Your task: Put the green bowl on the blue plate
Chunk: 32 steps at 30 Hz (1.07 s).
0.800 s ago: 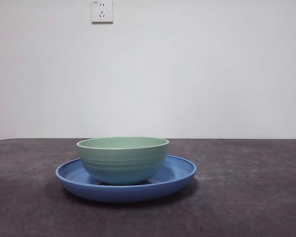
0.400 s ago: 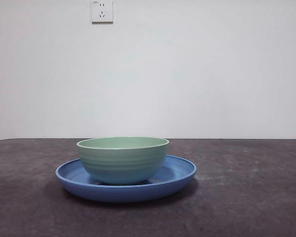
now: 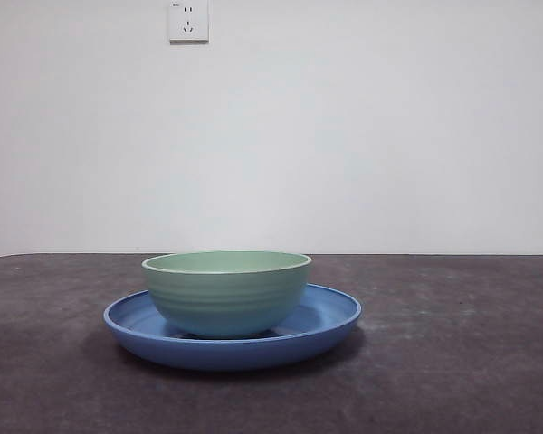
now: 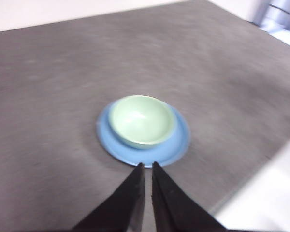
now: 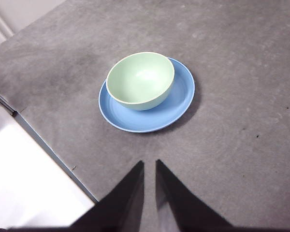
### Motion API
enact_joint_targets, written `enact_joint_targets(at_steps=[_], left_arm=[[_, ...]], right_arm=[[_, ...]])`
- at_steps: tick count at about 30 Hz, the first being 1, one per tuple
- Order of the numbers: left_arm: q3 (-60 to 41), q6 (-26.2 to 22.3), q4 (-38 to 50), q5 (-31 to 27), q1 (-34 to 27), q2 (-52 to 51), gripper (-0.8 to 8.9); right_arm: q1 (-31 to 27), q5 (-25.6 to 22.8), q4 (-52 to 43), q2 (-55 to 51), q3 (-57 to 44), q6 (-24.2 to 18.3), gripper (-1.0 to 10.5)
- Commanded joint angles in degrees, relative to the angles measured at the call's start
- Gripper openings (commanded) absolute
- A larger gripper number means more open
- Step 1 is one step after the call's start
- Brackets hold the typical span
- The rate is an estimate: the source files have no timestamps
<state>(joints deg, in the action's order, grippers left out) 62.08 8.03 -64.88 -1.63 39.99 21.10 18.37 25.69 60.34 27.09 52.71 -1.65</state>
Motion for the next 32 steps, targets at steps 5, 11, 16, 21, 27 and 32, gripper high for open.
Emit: enact_joint_targets(at_steps=[5,11,16,21,27,32], left_arm=[[-6.3,-4.1,1.9,-0.3,-17.9,0.2,0.24],[-21.2,-8.9,24.5,-0.3,-31.6,-0.2,0.24],[-35.2,-8.8,47.5,-0.3,-38.5,-0.2,0.24],[-46.5,-8.4,59.3,-0.3,-41.1,-1.6,0.24],[-54.2,-7.0,59.9,-0.3,-41.2,-7.5,0.24],[-57.2,-5.7,59.6,-0.3,-41.2,-11.9,0.24]], right_arm=[[0.3,0.2,-0.8,0.1,0.2,0.5,0.4],[0.3,0.2,-0.8,0.1,0.2,0.5,0.4],[0.3,0.2,-0.8,0.1,0.2,0.5,0.4],[0.3,0.2,-0.8,0.1,0.2,0.5,0.4],[0.3,0.2,-0.8,0.1,0.2,0.5,0.4],[0.3,0.2,-0.8,0.1,0.2,0.5,0.4]])
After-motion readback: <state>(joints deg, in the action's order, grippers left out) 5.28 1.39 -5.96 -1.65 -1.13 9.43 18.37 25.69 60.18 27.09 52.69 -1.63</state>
